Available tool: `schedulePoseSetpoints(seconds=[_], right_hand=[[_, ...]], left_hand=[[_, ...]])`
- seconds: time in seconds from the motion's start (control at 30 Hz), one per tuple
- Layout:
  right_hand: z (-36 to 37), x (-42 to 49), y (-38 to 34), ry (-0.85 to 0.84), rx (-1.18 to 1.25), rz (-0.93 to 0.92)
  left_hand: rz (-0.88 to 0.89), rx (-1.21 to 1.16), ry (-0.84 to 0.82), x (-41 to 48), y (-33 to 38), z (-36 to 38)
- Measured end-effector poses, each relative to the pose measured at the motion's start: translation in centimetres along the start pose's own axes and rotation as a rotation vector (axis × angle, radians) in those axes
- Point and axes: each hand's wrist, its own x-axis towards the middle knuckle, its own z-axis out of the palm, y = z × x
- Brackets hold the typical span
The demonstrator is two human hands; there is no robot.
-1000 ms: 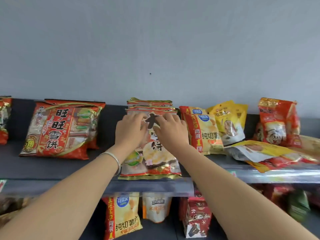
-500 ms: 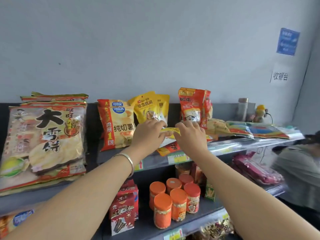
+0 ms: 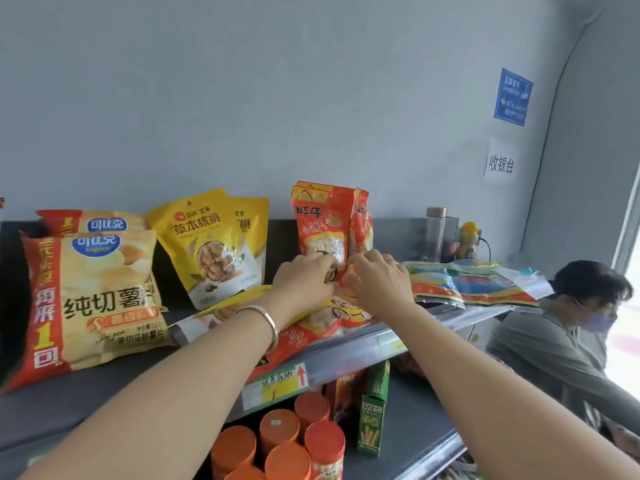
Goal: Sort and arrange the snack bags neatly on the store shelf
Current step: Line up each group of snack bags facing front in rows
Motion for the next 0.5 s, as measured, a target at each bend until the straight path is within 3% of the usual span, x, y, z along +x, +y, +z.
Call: schedulePoseSetpoints(seconds=[0.3, 0.5], right_hand=[[2.3, 6.2, 6.4, -0.063, 0.085, 0.045], [3.9, 10.5, 13.9, -0.171, 0.093, 0.056]], left_hand=[[-0.036, -0.092, 0.009, 6.8, 1.8, 2.7], [-0.093, -0.107, -0.047, 12.0, 6.6, 5.7]])
